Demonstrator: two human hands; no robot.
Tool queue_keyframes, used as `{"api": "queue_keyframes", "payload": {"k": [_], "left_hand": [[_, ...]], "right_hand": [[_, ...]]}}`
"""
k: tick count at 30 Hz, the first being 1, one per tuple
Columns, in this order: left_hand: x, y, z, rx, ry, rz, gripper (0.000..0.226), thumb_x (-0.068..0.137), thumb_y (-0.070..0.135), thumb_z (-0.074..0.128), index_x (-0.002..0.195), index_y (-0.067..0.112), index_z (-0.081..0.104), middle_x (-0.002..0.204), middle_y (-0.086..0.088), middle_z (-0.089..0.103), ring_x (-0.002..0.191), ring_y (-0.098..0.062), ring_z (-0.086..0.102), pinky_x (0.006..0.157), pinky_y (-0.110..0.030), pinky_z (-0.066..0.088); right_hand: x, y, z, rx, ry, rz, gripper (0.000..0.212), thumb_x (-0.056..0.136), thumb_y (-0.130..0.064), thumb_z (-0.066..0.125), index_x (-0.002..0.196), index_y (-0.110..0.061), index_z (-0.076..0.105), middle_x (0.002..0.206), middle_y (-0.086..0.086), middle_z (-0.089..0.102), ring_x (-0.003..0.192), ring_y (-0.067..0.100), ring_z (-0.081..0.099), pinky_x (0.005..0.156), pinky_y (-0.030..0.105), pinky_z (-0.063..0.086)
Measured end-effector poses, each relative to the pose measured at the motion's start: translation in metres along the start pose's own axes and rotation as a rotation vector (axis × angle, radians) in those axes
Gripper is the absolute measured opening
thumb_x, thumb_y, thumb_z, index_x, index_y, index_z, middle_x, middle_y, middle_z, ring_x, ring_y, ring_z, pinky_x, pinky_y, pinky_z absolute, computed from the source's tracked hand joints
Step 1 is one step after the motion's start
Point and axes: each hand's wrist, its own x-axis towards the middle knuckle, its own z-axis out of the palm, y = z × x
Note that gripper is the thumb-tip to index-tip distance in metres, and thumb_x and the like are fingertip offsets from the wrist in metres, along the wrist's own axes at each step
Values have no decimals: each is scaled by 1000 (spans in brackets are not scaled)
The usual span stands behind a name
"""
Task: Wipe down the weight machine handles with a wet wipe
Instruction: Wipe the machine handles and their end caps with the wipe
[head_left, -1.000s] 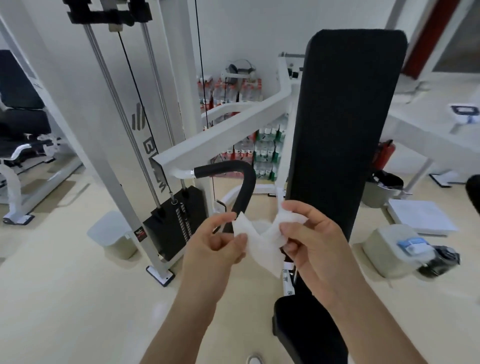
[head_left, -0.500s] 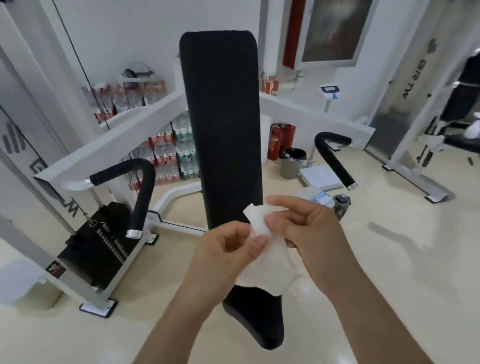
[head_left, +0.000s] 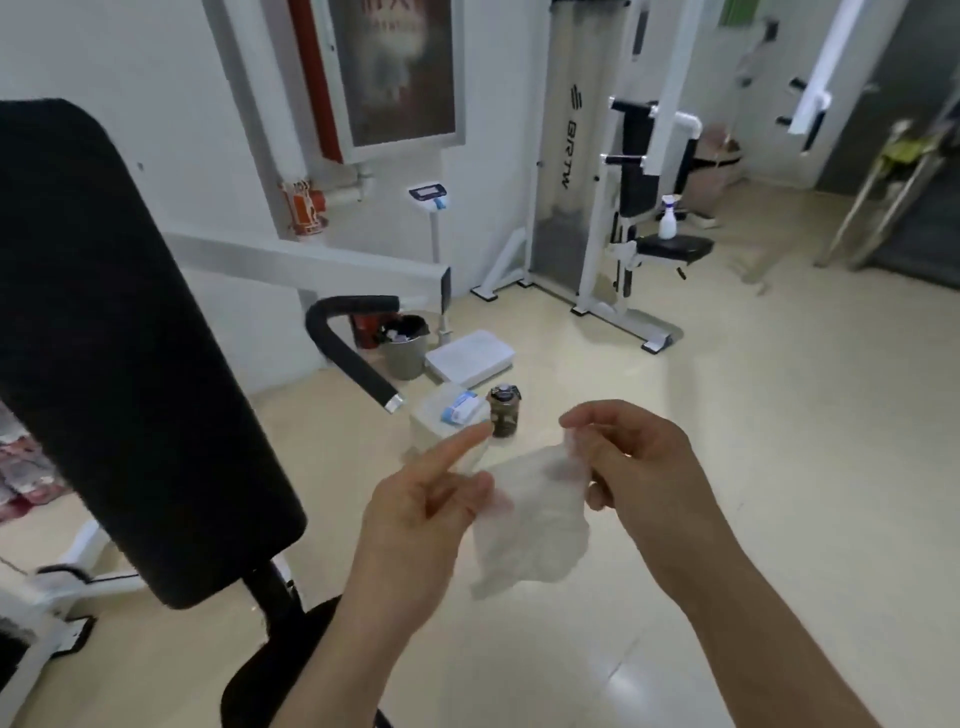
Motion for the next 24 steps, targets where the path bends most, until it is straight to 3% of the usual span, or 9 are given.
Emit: {"api": "queue_keyframes", "payload": {"k": [4,7,9,11,15,17,19,21,24], "left_hand": [[43,1,68,178,-76,11,26,84,10,69,95,34,73,80,22,72,78,15,63,68,3,39],[74,3,109,318,-67,94,18,81,14,72,82,32,75,75,30,68,75,12,62,66,1,38],[96,5,132,335,-85,106,19,80,15,73,73,33,73,74,29,68,72,7,61,65,-2,40],[121,5,153,321,-109,115,19,80,16,73,69,32,71,78,27,67,66,4,58,63,-6,40],[179,0,194,60,-206,-18,14,86,12,67,74,20,70,87,19,70,65,1,59,61,-6,41],[208,-4,216,-132,-249,-131,13,90,12,62,79,13,69,79,2,71,70,-11,62,71,-20,48],[241,-5,239,-308,-238,-223,11,89,11,60,80,10,66,75,-10,66,70,-22,57,73,-34,46],[277,-3,260,-429,-217,-286,7,88,9,61,82,12,61,68,-7,56,65,-22,48,65,-34,39],[332,2,287,-478,-244,-304,11,91,6,56,89,15,62,62,0,55,59,-16,50,60,-31,38]], "right_hand": [[34,-2,-77,-107,-94,107,15,85,-13,69,98,-20,73,77,2,68,73,20,64,78,25,53],[63,3,-120,-528,-125,64,27,80,-13,72,103,-26,71,91,-5,65,84,11,64,74,17,49],[83,8,-140,-792,-79,-43,15,84,-19,68,94,-29,73,91,-12,56,85,6,57,70,16,43],[105,14,-163,-865,-46,-79,8,85,-28,67,82,-34,71,91,-14,51,86,2,53,71,19,40],[150,22,-207,-576,19,6,5,85,-25,69,80,-26,71,92,-14,64,83,-5,58,66,8,39],[175,23,-223,-267,14,105,9,88,-18,66,82,-17,73,85,-7,71,70,-1,61,56,12,37],[205,25,-234,-25,28,192,13,90,-17,62,88,-10,72,89,2,74,76,7,67,50,20,30],[239,27,-241,165,74,251,16,91,-16,60,91,-4,71,88,10,74,75,14,69,44,18,24],[294,25,-250,306,211,307,4,91,-7,60,88,-7,62,61,5,62,47,10,55,41,19,19]]}}
